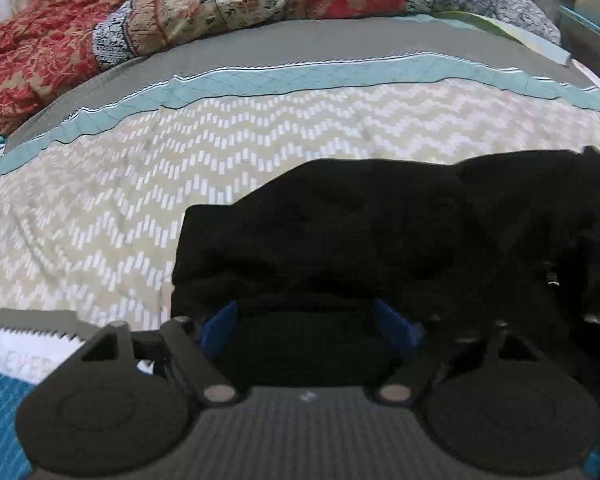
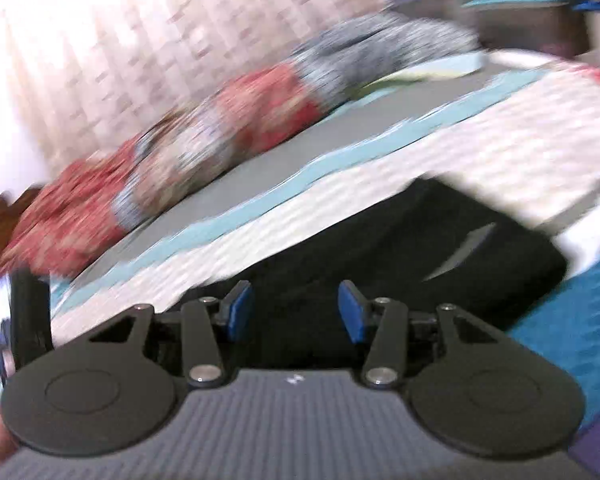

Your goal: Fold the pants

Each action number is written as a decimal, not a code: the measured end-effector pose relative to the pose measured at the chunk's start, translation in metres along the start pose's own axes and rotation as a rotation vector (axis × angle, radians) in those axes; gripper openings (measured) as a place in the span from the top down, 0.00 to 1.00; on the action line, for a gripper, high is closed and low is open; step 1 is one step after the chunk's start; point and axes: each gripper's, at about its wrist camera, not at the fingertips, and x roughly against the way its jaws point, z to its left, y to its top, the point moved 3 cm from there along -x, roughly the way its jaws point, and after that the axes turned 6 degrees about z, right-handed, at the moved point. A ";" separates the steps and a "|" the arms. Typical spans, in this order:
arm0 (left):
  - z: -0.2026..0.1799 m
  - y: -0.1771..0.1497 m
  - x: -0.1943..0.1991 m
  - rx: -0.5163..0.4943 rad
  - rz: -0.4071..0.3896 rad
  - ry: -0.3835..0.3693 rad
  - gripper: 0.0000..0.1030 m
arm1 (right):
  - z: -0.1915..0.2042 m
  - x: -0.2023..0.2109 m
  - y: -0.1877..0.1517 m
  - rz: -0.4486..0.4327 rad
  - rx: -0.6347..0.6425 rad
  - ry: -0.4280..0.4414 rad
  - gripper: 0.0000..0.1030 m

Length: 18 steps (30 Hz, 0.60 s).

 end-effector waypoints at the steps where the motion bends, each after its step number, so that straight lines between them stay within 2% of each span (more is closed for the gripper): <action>1: 0.001 0.002 -0.001 0.011 0.010 0.005 0.21 | -0.018 -0.001 0.006 -0.013 -0.029 -0.053 0.50; 3: 0.002 0.007 0.005 0.028 0.042 0.010 0.24 | -0.039 0.000 0.010 -0.020 -0.086 -0.107 0.50; 4: 0.002 0.009 0.012 0.028 0.048 0.012 0.29 | -0.046 0.001 0.011 -0.016 -0.101 -0.102 0.50; 6: 0.007 0.013 0.033 0.081 0.023 -0.006 0.34 | -0.048 0.003 0.012 -0.002 -0.072 -0.053 0.50; 7: 0.011 0.017 0.047 0.124 -0.014 -0.035 0.33 | -0.030 -0.006 0.011 0.006 -0.039 -0.024 0.50; 9: 0.010 0.028 0.069 0.146 -0.078 -0.088 0.33 | -0.003 -0.017 0.008 0.054 0.066 0.065 0.50; 11: -0.006 0.040 0.082 0.081 -0.093 -0.143 0.30 | 0.020 -0.029 0.003 0.111 0.198 0.149 0.47; 13: -0.029 0.050 0.085 0.009 -0.066 -0.236 0.28 | 0.039 -0.037 -0.002 0.133 0.353 0.172 0.43; 15: -0.051 0.059 0.078 -0.025 -0.006 -0.327 0.25 | 0.049 -0.047 -0.009 0.158 0.522 0.154 0.35; 16: -0.058 0.062 0.073 -0.026 0.022 -0.356 0.24 | 0.050 -0.055 -0.012 0.181 0.584 0.122 0.37; 17: -0.064 0.065 0.066 -0.019 0.049 -0.373 0.24 | 0.047 -0.065 -0.013 0.219 0.614 0.083 0.58; 18: -0.069 0.066 0.060 -0.006 0.077 -0.377 0.24 | 0.040 -0.069 -0.011 0.260 0.596 0.078 0.65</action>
